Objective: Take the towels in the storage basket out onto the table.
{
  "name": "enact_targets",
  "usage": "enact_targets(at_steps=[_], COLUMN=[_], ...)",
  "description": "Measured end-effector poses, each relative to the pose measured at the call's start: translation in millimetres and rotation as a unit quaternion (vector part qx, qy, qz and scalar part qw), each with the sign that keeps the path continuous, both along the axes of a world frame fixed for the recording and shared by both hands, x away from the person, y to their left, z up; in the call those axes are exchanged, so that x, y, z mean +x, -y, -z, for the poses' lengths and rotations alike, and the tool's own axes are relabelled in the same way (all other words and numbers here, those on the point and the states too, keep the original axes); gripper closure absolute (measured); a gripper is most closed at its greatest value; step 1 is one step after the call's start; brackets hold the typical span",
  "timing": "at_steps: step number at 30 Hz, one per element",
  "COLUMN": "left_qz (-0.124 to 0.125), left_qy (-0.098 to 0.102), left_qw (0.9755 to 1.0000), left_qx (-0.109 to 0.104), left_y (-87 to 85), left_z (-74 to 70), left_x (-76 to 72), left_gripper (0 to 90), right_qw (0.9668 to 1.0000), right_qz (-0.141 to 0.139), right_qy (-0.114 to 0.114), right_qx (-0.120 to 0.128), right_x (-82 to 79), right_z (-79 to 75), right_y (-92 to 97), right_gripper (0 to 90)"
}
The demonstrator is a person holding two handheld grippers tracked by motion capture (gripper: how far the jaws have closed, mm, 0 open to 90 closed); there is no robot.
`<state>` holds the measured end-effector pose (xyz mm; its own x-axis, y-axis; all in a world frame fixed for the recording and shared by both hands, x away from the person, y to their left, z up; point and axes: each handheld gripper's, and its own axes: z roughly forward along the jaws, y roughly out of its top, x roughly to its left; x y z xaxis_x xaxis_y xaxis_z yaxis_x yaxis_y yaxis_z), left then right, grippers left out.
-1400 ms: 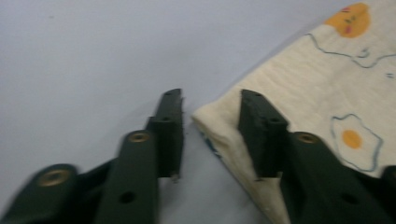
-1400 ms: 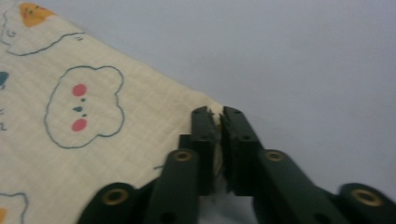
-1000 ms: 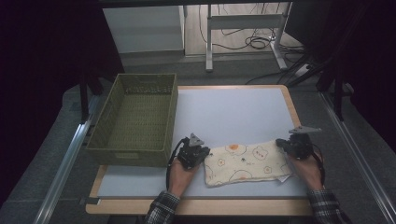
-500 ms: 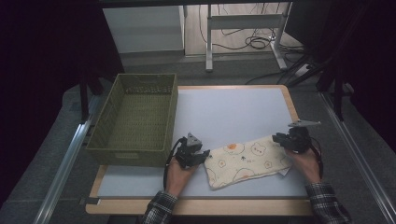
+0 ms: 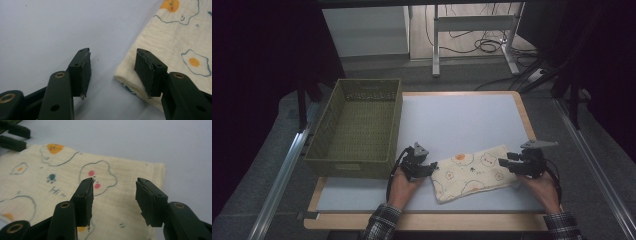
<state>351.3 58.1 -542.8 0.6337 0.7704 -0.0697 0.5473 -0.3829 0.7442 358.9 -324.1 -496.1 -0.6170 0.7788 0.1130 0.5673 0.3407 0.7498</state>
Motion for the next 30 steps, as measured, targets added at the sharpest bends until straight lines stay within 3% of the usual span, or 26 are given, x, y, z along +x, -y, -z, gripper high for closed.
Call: enact_targets(at_steps=[7,17,23,30], left_qz=[0.0,-0.001,0.0,0.0], left_qy=[-0.001,-0.002,-0.002,-0.003], left_qw=[1.0,1.0,1.0,1.0], left_qx=[-0.005,-0.007,-0.006,-0.006], left_y=[-0.5,-0.8,-1.2,-1.3], left_z=[0.5,0.7,0.6,0.6], left_x=[0.2,0.2,0.4,0.4], left_gripper=[46.7,46.7,46.7,46.8], right_qw=[0.9992,0.9944,0.9892,0.9793], right_qz=[-0.041,-0.105,-0.146,-0.201], right_qy=[0.003,0.0,-0.009,-0.019], right_qx=[0.001,0.0,-0.001,-0.006], right_x=[-20.6,-43.1,-54.3,-67.6], right_z=[-0.3,4.8,9.0,15.9], right_y=[-21.6,-66.0,-94.5,-131.3], right_gripper=[45.8,44.2,50.4,54.2])
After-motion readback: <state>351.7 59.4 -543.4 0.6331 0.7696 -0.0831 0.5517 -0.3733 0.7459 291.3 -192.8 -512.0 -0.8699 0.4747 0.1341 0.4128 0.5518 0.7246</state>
